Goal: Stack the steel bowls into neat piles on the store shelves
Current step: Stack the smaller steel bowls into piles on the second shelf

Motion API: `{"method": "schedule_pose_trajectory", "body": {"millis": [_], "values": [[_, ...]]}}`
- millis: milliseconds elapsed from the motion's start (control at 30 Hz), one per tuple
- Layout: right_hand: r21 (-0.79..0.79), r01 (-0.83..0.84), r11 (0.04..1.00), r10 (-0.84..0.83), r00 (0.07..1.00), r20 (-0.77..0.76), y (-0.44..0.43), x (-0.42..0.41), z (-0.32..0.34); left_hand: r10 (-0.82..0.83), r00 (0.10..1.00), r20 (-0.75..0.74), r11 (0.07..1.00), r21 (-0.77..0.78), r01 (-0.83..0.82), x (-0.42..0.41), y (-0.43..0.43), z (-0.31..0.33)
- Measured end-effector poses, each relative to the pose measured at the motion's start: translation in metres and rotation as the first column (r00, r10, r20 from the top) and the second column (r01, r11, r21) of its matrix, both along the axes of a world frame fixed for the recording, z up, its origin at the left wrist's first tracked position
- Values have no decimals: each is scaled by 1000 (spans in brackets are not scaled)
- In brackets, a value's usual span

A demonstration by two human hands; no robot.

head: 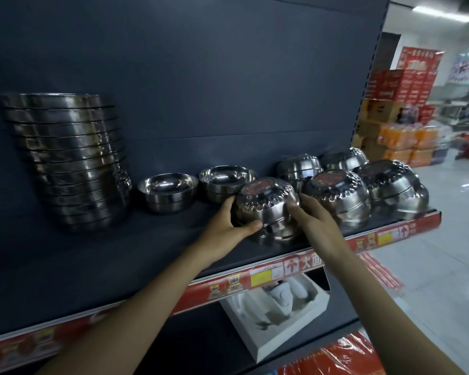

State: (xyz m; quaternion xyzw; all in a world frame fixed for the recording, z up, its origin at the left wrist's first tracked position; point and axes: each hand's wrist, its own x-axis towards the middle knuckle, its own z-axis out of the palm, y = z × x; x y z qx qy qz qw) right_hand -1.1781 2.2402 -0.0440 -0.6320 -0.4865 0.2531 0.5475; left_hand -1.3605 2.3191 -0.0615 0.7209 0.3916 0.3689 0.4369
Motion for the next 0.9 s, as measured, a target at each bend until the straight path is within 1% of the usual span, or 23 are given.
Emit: {"method": "schedule_pose_trajectory", "body": {"millis": [133, 233, 467, 567, 667, 733, 900], "values": [[28, 14, 1000, -12, 998, -53, 0, -3, -11, 11, 997, 70, 999, 29, -13, -2, 1, -5], [43, 4, 999, -2, 999, -49, 0, -4, -17, 20, 994, 104, 999, 32, -23, -5, 4, -11], [18, -13, 1000, 13, 1000, 20, -3, -1, -24, 46, 996, 75, 995, 88, -53, -5, 12, -21], [11, -6, 1000, 6, 1000, 17, -3, 2, -22, 38, 996, 86, 997, 58, -44, -6, 11, -19], [7, 20, 1000, -20, 1000, 3, -6, 3, -17, 99, 985, 143, 995, -11, -98, -7, 9, -14], [-2, 7, 1000, -7, 1000, 5, -5, 2, -15, 102, 983, 152, 995, -27, -99, -7, 8, -11], [8, -7, 1000, 7, 1000, -3, -4, -1, -9, 94, 984, 150, 992, 73, -106, -5, 3, -6]]}}
